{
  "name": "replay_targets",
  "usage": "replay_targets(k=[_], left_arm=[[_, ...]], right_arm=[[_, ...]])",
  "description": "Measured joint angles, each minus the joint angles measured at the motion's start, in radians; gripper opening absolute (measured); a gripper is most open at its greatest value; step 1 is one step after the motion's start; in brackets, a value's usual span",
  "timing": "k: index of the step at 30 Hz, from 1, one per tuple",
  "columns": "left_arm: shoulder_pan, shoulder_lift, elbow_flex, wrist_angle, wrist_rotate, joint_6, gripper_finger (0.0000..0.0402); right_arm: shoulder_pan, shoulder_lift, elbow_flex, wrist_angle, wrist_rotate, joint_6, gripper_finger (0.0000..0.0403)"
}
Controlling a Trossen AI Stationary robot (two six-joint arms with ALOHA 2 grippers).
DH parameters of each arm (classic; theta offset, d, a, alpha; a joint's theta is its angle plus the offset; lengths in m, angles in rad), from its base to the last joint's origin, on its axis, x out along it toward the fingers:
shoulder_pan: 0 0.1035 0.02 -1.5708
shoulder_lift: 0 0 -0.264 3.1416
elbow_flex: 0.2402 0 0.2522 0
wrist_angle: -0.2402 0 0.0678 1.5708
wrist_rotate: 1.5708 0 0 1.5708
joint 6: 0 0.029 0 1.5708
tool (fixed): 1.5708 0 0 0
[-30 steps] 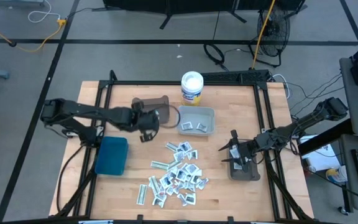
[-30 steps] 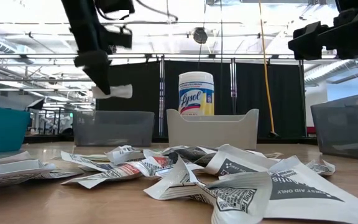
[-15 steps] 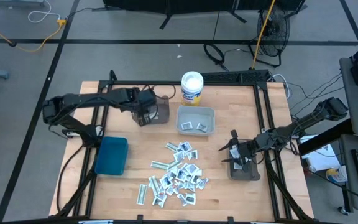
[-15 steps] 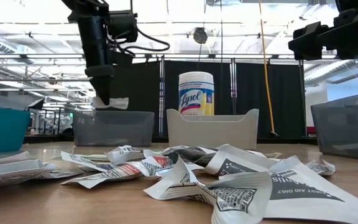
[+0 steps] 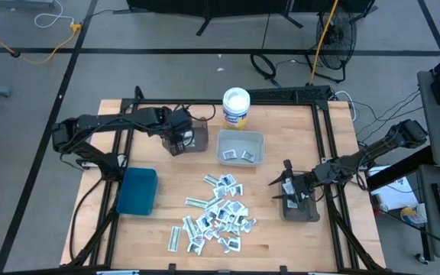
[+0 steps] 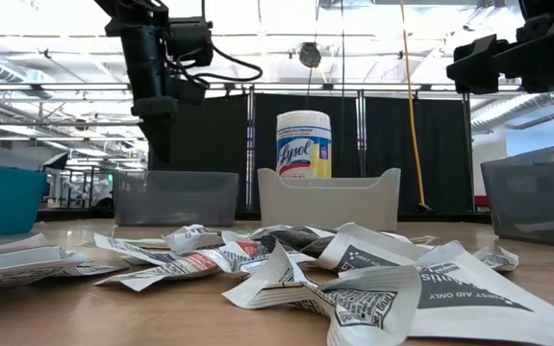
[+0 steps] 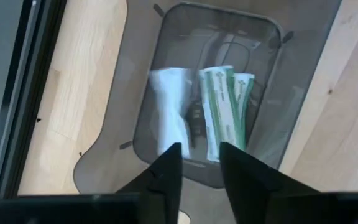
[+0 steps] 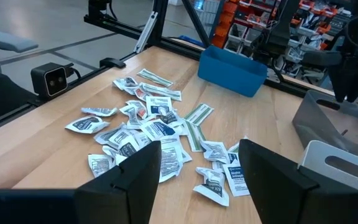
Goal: Pick & Place First Aid Supplies
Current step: Put the green bandage pack into the top black bin
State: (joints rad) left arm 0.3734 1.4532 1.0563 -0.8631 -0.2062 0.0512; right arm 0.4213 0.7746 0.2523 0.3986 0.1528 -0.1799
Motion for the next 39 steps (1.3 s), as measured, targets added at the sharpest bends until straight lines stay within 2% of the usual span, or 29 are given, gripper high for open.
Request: replay_targets(k=[7, 14, 25, 30, 34, 39], left_arm=[[-0.01, 0.0, 0.0, -0.002, 0.0, -0.016, 0.016], [-0.085, 0.0, 0.0, -0.007, 0.068, -0.076, 0.0146], [-0.381, 0.0, 0.0, 0.022, 0.104, -0.265, 0.0123], [-0.546, 0.001, -0.001, 0.172, 0.099, -0.327, 0.0123], [-0.664, 0.036, -0.001, 0.315, 0.033, -0.319, 0.0139], [-0.722, 0.107, -0.001, 0.41, -0.062, -0.313, 0.0182]], right_arm=[[0.0, 0.0, 0.0, -0.001, 0.0, 0.0, 0.021], [0.0, 0.0, 0.0, -0.001, 0.0, 0.0, 0.021], [0.0, 0.0, 0.0, -0.01, 0.0, 0.0, 0.021], [0.0, 0.0, 0.0, -0.01, 0.0, 0.0, 0.021], [0.0, 0.0, 0.0, -0.009, 0.0, 0.0, 0.021], [0.0, 0.0, 0.001, -0.008, 0.0, 0.001, 0.021]])
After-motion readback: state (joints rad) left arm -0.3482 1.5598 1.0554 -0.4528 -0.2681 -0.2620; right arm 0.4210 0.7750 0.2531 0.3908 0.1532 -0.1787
